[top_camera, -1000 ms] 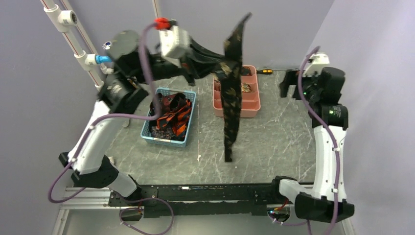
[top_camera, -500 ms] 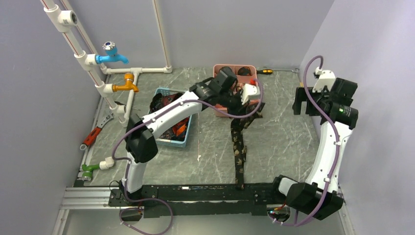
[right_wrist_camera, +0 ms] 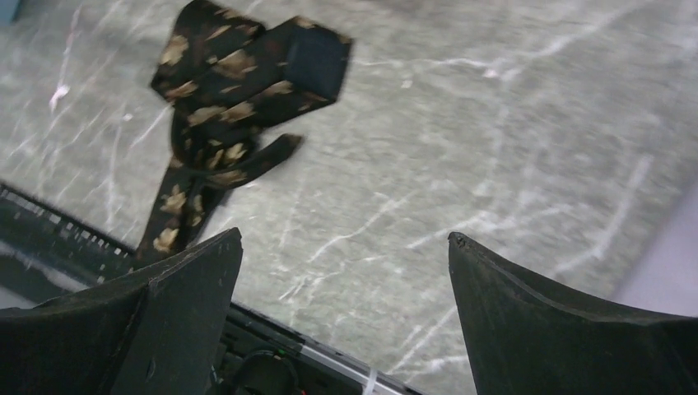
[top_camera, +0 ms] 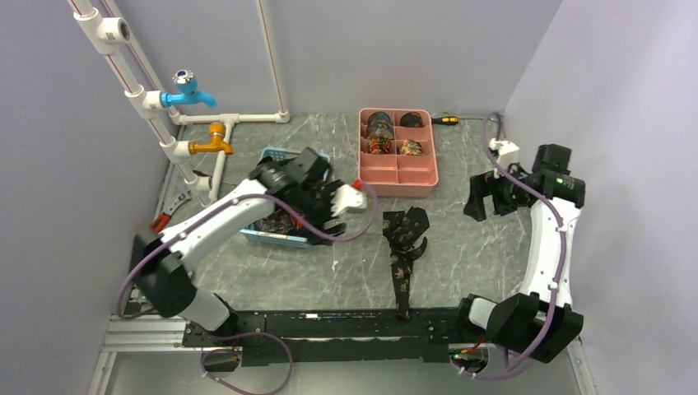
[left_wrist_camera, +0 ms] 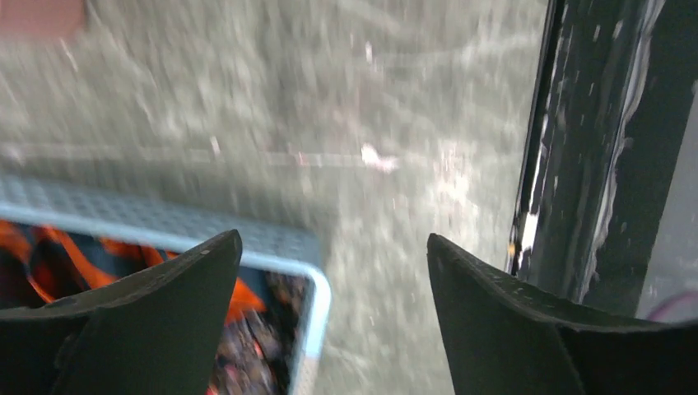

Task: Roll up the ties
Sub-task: Place the tie at the center of the board, then move the bin to the center of the board.

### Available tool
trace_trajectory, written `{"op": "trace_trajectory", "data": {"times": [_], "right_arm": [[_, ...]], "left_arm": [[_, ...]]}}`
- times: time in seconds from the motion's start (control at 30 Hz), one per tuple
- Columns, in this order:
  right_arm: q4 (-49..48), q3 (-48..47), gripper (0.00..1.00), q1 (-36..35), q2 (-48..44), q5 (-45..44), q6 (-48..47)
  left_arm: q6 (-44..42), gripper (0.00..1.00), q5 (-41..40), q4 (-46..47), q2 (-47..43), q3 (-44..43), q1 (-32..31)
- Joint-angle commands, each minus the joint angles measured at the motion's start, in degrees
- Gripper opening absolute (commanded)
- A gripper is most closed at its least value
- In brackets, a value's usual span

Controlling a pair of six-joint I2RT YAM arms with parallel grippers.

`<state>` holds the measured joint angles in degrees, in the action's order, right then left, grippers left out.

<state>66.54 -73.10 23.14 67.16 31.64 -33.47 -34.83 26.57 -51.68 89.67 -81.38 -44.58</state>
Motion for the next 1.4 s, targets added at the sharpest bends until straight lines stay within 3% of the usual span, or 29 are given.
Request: {"op": "trace_trajectory", "data": {"times": [0.0, 0.1, 0.23, 0.43, 0.57, 0.7, 0.9, 1.13, 1.37], "right_arm": [[1.7, 3.8, 0.96, -8.0, -0.4, 3.9, -4.1], [-2.0, 7.6, 0.96, -15.6, -2.1, 0.9, -3.3], [-4.5, 10.3, 0.96, -21.9, -2.1, -1.2, -3.8], [-4.8, 11.6, 0.95, -28.5, 0.0, -3.8, -7.4], [-7.6, 14.7, 0.99, -35.1, -1.1, -6.0, -10.4], [-10.2, 16.1, 1.00, -42.7, -0.8, -7.7, -13.2], [-16.7, 20.3, 1.00, -50.8, 1.0, -11.0, -17.8], [-22.0, 21.9, 1.00, -53.4, 5.5, -12.5, -24.0], [-14.0, 19.7, 0.95, -53.2, 12.0, -11.6, -31.8]], "left_arm": [[-8.8, 0.83, -3.3, -5.2, -7.6, 12.4, 6.2], [-9.6, 0.70, -5.4, -3.8, -9.3, 19.7, 11.7], [-9.2, 0.62, -11.7, 1.5, -5.4, 24.7, 14.5], [-1.5, 0.59, -15.1, 9.1, 5.6, 13.8, 26.6], [-1.5, 0.67, -6.4, 8.9, 4.3, 9.2, 29.2], [-0.7, 0.80, 1.7, 10.8, -2.0, 11.9, 29.1], [3.0, 0.89, 7.6, 11.4, -10.2, 16.7, 29.1], [4.1, 0.99, 8.0, 14.4, -19.1, 23.1, 29.1], [2.4, 0.99, 4.0, 13.6, -23.7, 26.8, 29.2]]}}
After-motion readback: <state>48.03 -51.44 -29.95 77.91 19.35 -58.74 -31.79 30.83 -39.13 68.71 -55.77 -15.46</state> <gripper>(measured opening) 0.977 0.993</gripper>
